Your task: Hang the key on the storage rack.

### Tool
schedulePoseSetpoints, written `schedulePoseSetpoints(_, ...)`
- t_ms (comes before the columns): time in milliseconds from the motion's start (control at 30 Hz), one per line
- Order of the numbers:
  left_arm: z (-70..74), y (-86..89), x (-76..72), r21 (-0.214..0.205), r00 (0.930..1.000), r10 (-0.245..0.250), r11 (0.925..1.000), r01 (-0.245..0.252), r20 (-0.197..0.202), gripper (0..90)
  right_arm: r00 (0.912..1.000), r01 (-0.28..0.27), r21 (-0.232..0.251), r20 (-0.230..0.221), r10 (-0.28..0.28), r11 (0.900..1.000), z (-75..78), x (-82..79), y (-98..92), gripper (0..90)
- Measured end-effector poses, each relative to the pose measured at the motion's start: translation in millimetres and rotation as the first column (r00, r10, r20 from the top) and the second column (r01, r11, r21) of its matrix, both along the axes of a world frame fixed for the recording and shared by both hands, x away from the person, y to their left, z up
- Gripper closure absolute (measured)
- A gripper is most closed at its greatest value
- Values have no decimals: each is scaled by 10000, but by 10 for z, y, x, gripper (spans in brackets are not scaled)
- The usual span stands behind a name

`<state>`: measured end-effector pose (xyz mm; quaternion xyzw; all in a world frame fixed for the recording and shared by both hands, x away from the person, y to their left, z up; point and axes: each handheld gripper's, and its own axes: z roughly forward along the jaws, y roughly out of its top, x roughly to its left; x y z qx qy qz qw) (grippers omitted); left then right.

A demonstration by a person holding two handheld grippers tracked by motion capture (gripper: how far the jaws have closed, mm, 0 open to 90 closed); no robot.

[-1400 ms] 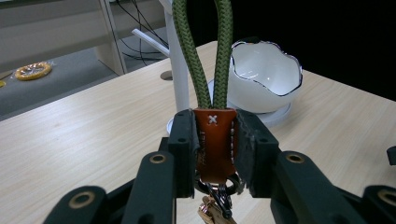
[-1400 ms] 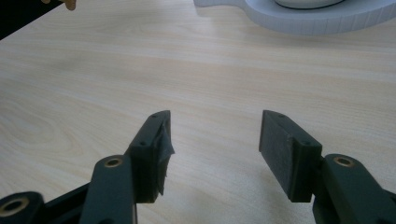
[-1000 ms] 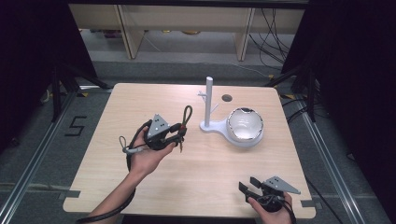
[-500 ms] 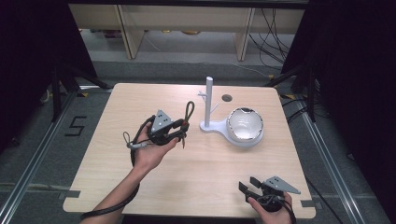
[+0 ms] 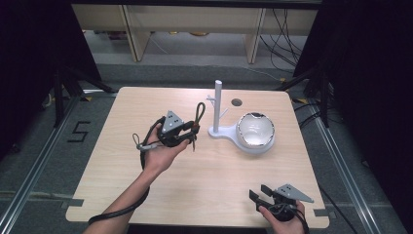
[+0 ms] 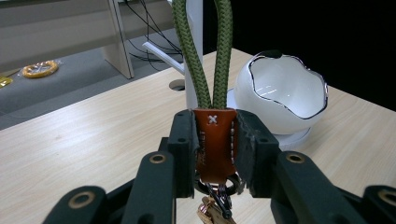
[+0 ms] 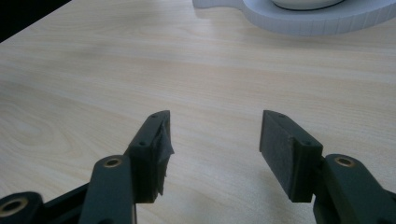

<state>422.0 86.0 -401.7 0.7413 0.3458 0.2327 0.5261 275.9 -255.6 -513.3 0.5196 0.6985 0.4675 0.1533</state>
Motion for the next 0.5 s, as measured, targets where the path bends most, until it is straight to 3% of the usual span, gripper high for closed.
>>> schedulePoseSetpoints(233,7,-27,34,-11,10000,-5,10000,5,-11,685,9999,98,126,-113,-96,9999,1,-4,8,441)
schedulePoseSetpoints(400,4,-41,58,-33,10000,-2,10000,2,-54,685,9993,-64,-248,356,73,9997,-12,20,-23,440)
schedulePoseSetpoints(433,2,-44,62,-30,10000,-8,10000,8,-64,685,9999,124,58,-39,-123,9999,-2,-2,-2,439)
schedulePoseSetpoints(500,4,-51,67,6,10000,-31,10000,31,-61,685,9999,122,49,-40,-122,9999,-4,-1,-3,439)
